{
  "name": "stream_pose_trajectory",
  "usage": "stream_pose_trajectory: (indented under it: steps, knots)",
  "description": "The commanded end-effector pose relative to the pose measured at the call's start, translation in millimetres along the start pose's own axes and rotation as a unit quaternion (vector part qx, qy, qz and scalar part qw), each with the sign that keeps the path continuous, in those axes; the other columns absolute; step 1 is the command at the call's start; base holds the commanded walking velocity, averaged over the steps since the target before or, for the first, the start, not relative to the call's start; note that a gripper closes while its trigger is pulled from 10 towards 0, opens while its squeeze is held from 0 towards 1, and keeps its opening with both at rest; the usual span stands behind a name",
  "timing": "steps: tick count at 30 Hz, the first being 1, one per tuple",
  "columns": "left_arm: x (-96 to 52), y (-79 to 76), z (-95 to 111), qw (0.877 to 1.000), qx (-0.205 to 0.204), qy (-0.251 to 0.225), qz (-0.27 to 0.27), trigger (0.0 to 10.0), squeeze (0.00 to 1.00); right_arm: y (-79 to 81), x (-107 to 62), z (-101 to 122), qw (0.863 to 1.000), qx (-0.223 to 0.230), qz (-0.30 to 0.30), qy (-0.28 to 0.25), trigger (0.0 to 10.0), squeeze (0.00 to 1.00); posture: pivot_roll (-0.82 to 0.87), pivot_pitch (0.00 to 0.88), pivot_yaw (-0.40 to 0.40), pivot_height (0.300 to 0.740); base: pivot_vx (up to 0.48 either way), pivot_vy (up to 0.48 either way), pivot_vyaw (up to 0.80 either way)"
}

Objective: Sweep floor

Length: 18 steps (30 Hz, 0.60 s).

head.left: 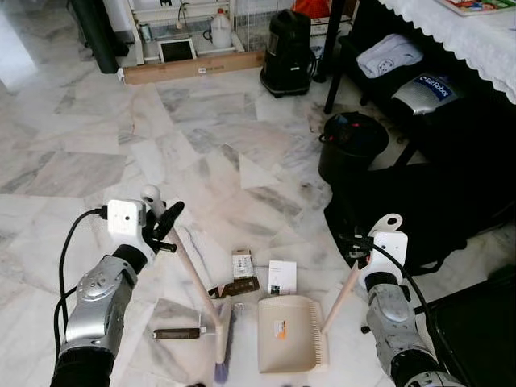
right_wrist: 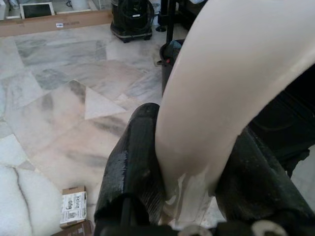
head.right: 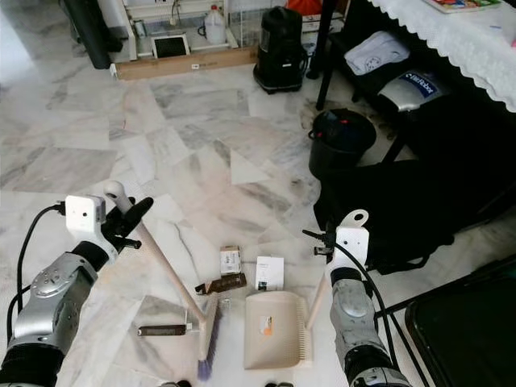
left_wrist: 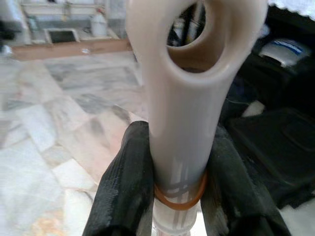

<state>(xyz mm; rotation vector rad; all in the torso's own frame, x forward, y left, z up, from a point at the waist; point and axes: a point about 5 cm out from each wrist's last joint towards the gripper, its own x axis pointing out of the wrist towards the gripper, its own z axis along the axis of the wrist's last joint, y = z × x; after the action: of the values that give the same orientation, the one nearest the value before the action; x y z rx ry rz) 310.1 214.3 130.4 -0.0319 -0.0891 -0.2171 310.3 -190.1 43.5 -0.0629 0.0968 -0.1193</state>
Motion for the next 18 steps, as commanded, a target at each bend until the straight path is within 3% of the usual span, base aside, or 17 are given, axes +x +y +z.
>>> stream_pose_trajectory:
  steps: [1, 6, 18]
  knots:
    - [-0.9, 14.8, 17, 0.997, 0.037, -0.039, 0.047, 10.0, 0.0, 1.4, -15.1, -30, 0.997, 0.004, 0.004, 0.076, 10.0, 0.0, 0.14, 0.186, -0.026, 0.74, 0.0, 0.0, 0.0]
    - [-1.5, 21.6, 25, 0.994, 0.048, -0.061, 0.077, 10.0, 0.0, 2.7, -15.2, -31, 0.997, 0.004, 0.004, 0.077, 10.0, 0.0, 0.14, 0.183, -0.024, 0.74, 0.0, 0.0, 0.0]
    - [-2.1, 18.8, 11, 0.993, 0.087, -0.035, 0.071, 10.0, 0.0, 3.6, -14.7, -30, 0.997, 0.009, 0.005, 0.075, 10.0, 0.0, 0.14, 0.175, -0.021, 0.74, 0.0, 0.0, 0.0]
